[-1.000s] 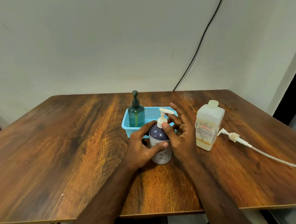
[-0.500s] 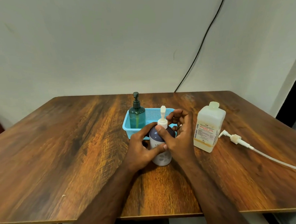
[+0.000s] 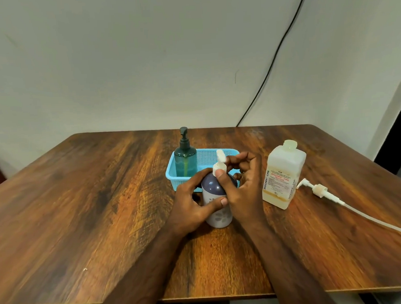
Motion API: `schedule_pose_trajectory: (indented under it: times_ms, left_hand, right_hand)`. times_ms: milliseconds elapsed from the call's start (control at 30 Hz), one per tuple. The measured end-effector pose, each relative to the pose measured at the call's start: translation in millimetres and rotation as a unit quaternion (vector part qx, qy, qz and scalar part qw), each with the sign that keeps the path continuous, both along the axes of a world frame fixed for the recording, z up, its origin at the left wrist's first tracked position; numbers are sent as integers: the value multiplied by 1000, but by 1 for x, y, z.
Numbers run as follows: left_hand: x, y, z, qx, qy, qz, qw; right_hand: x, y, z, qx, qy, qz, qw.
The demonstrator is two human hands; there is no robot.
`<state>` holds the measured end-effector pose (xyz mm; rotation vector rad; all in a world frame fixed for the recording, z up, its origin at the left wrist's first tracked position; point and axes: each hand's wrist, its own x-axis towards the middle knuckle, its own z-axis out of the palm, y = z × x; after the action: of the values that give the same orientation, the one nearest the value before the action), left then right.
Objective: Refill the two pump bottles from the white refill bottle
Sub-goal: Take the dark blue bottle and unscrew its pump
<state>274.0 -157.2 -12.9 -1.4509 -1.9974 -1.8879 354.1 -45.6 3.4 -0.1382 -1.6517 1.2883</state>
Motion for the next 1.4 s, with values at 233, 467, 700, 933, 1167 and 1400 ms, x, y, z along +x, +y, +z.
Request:
schedule_pose_trajectory:
  times_ms: [233,467,700,933,1167,1400]
  left_hand:
    - [0,-1,0,6,-6,-11,1000]
    - [-2,1,-1,14,-10,-15,1000]
    - [-1,-1,1,9,4,-12,1000]
    - [-2,0,0,7,2,-12,1000]
    - [-2,1,-3,7,-5,-11,1000]
    - [2,-1,1,-13,-7,10,1000]
  right_hand:
    - [2,0,-1,0,1,22,1000]
    - [1,1,-2,-17,1,35,999]
    - [0,0,-1,29,-18,-20,999]
    - [-1,3,-1,-17,0,-25,1000]
    - [2,6,25,-45,28,-19,998]
    - [13,23,76,-85,95,-24,992]
